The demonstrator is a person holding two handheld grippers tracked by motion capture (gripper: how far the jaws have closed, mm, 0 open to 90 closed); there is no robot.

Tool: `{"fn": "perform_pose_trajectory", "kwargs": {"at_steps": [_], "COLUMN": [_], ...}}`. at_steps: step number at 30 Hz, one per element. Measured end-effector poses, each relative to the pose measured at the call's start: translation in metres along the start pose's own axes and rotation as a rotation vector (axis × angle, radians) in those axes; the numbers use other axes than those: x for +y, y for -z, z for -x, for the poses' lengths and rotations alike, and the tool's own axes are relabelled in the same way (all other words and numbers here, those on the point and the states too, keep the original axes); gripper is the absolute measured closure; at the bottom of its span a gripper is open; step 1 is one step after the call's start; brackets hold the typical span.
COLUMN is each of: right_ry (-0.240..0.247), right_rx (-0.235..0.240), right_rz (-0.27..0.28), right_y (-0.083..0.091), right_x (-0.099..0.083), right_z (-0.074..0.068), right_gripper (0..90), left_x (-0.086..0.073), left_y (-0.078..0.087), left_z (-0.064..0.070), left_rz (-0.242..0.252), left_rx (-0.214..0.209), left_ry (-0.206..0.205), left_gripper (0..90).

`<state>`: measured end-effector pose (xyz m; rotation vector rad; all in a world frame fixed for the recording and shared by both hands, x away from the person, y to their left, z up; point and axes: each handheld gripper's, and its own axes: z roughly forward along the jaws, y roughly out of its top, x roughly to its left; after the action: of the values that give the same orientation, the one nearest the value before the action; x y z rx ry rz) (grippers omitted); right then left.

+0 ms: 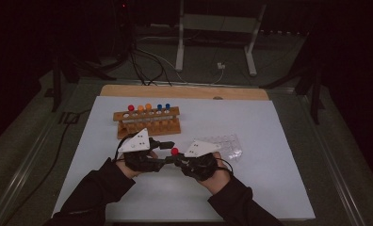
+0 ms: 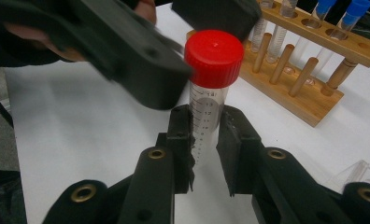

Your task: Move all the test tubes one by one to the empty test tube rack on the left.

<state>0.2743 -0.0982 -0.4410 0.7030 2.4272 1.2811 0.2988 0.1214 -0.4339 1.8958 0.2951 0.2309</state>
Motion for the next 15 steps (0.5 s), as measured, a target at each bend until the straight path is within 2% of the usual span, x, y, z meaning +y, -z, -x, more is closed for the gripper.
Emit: {"fn": "perform_pose_trajectory", "kwargs": {"at_steps": [2,4,6,7,8,11,15], "right_ry": [0.006,0.006,0.003,-0.003,-0.002,-0.003,-0.009], "right_rx": [0.001,-0.002,0.010,0.024,0.017,0.023,0.022], "right_rz": [-0.002,-0.001,0.009,0.015,0.022,0.031,0.052], "right_y": [0.000,0.000,0.001,0.001,0.002,0.005,0.010], "right_x": [0.000,-0.001,0.000,0.000,0.000,0.001,0.002], "right_z": [0.000,-0.001,0.000,0.001,0.001,0.003,0.004], "right_gripper": [75.1,75.0,73.1,63.9,60.0,45.6,29.7], "left_x": [-0.001,-0.001,0.002,0.005,0.008,0.016,0.024], "left_y": [-0.002,0.000,0.003,0.006,0.011,0.028,0.052], "left_z": [-0.001,-0.001,0.000,0.000,-0.002,-0.010,-0.026], "left_rz": [-0.001,0.011,0.012,0.017,0.026,0.060,0.073], "left_rx": [0.009,0.009,0.010,0.023,0.031,0.092,0.211], "left_ry": [0.000,-0.011,-0.034,-0.043,-0.036,-0.035,-0.033], "left_gripper": [59.8,70.7,71.4,71.5,71.6,71.6,71.7]}}
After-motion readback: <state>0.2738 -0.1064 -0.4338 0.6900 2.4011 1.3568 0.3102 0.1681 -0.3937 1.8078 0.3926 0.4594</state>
